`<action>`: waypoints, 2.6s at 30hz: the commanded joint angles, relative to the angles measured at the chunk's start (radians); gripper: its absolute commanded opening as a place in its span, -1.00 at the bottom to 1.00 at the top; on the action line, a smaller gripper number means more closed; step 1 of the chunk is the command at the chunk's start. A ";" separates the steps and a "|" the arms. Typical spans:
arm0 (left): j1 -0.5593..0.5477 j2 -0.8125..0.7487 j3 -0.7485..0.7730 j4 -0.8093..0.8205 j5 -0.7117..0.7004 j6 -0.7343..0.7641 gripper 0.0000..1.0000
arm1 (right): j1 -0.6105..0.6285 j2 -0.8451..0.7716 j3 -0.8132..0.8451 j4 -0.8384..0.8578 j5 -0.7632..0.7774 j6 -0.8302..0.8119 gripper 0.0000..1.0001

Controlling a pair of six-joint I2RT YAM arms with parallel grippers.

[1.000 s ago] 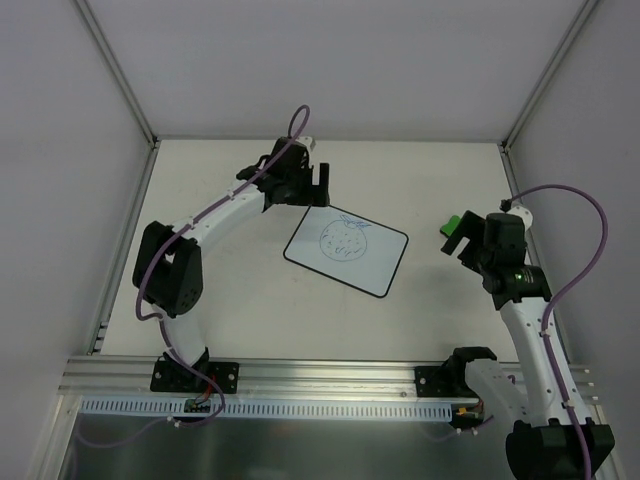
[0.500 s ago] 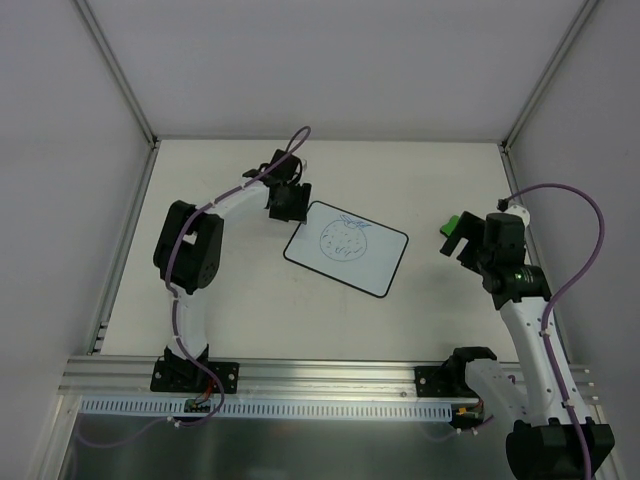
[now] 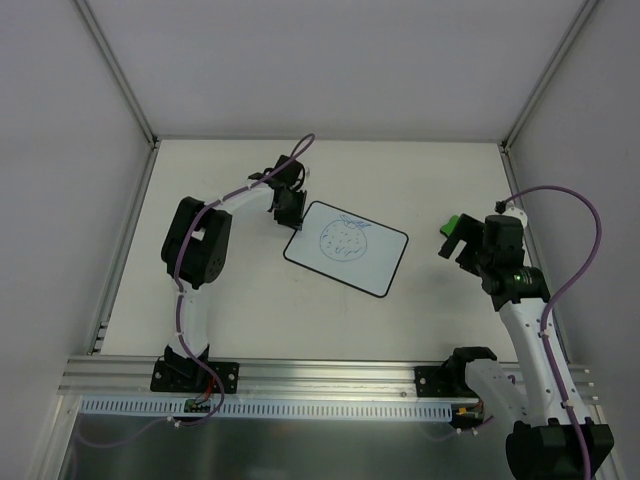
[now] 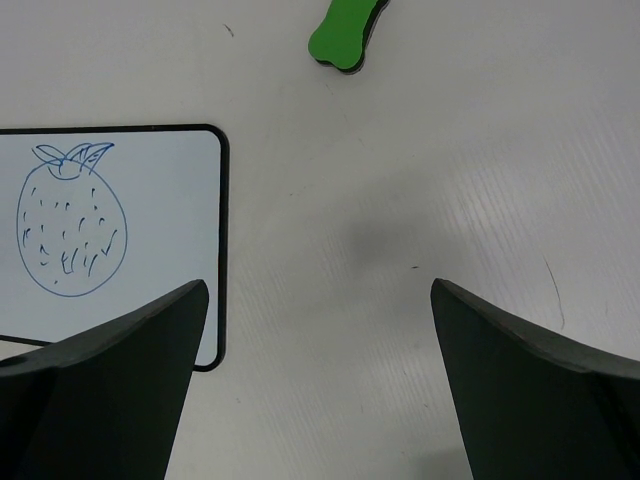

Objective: Erase the whiteboard

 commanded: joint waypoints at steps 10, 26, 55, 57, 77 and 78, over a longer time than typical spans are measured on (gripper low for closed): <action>-0.026 -0.102 -0.231 -0.019 -0.005 -0.134 -1.00 | 0.005 0.101 0.008 0.085 0.082 0.061 0.98; -0.065 -0.233 -0.457 -0.011 -0.023 -0.260 -1.00 | -0.027 0.719 0.331 0.162 0.171 0.081 0.72; -0.065 -0.240 -0.460 0.019 0.011 -0.282 -1.00 | -0.133 1.103 0.575 0.168 0.102 0.176 0.18; -0.067 -0.239 -0.460 0.018 0.011 -0.282 -1.00 | -0.133 1.107 0.580 0.166 0.096 0.176 0.16; -0.065 -0.234 -0.457 0.018 0.018 -0.280 -1.00 | -0.139 1.135 0.586 0.162 0.064 0.224 -0.17; -0.067 -0.231 -0.455 0.018 0.020 -0.280 -1.00 | -0.139 1.132 0.585 0.163 0.067 0.220 -0.27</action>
